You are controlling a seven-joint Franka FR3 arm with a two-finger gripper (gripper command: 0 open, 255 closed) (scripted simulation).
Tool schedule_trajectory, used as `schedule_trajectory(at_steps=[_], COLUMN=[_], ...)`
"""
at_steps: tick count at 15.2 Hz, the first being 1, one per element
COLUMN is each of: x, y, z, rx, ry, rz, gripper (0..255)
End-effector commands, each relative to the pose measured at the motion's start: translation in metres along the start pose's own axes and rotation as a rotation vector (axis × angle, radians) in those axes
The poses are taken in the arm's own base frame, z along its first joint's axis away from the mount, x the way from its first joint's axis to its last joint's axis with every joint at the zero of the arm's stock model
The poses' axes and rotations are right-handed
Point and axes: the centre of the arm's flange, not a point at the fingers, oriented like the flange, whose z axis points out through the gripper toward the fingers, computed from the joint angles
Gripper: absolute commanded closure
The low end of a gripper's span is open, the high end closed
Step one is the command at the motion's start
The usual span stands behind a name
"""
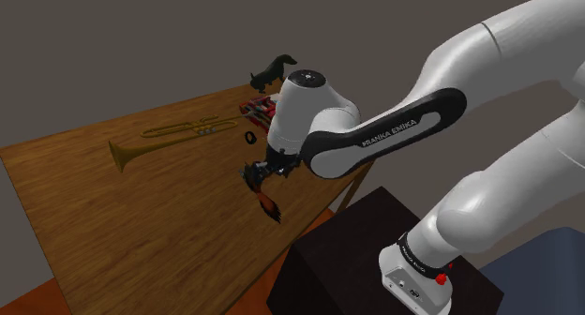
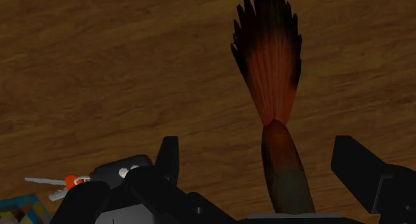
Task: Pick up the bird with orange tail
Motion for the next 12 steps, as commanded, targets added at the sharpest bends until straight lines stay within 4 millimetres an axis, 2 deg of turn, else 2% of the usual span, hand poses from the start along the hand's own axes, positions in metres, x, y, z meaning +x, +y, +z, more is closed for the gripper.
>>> schedule_trajectory(at_steps=[1,9,11,12], x=[0.002,-0.003,-0.003,-0.003], y=[-0.020,-0.023,-0.023,-0.022], z=[0.018,0.060,0.060,0.060], rx=[0.006,0.006,0.006,0.006], ry=[0.005,0.005,0.005,0.005], rz=[0.004,0.005,0.005,0.005], gripper=[0,0,0,255])
